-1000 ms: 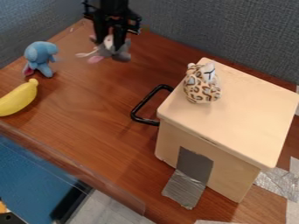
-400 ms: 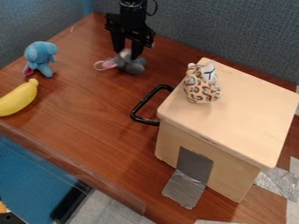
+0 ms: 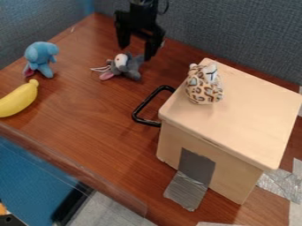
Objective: Move the bunny to the lower middle edge of the table
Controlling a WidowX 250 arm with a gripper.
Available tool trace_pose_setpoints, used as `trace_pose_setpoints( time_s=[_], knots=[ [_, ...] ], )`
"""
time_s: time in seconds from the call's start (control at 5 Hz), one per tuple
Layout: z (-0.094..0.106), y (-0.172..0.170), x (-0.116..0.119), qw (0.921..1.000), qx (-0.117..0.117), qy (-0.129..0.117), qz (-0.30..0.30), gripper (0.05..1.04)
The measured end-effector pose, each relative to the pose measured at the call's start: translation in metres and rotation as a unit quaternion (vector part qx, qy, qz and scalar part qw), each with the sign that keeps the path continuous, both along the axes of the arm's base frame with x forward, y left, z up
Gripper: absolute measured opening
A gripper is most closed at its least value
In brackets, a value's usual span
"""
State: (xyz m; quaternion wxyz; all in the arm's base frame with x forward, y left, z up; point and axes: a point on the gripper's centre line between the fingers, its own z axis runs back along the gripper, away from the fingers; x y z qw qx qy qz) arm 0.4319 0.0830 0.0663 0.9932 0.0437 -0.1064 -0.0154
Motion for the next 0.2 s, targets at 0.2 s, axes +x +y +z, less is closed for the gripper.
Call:
trace_pose_setpoints(
  time_s=[0.2],
  knots=[
    [0.0315,-0.007,-0.004,0.9996,-0.014,-0.023,0.0,1.0]
  ],
)
